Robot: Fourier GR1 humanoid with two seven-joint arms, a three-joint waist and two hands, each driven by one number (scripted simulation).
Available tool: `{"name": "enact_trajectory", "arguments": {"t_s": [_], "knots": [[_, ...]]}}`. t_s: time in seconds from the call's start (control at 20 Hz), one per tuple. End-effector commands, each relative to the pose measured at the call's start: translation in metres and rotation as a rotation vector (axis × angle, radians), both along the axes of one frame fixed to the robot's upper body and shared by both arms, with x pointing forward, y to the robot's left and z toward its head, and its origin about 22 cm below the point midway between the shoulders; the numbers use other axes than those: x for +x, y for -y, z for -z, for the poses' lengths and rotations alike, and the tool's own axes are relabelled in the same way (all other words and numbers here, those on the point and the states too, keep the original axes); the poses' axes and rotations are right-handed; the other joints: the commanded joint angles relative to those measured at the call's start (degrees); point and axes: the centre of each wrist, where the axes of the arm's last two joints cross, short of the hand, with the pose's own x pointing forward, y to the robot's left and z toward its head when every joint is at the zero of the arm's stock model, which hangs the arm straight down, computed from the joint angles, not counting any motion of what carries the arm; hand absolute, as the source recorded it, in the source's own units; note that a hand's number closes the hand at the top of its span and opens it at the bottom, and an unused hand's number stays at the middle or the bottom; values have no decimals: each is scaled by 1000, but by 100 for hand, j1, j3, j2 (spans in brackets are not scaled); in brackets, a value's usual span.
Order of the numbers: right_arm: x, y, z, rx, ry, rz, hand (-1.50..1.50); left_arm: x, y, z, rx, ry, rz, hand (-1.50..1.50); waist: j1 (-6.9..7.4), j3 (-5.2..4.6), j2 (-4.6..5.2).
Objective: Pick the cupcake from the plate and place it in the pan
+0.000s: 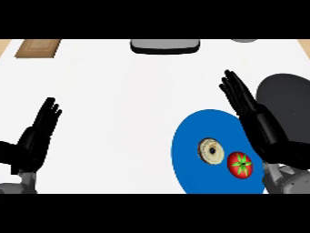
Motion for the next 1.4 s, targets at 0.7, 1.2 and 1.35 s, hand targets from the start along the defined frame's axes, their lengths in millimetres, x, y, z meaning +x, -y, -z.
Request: {"name": "enact_trajectory", "arguments": {"t_s": [0.7,1.2,1.35], "knots": [[-77,130,-25,-485,167,302,-150,23,23,-61,-22,-28,-65,0,-177,26,0],[-61,110,-100,-790,194,168,-150,37,30,-84,-42,-2,10,0,93,15,53],[-57,91,-100,-969,155,126,-150,39,37,-73,-45,-21,8,0,158,9,78]]}}
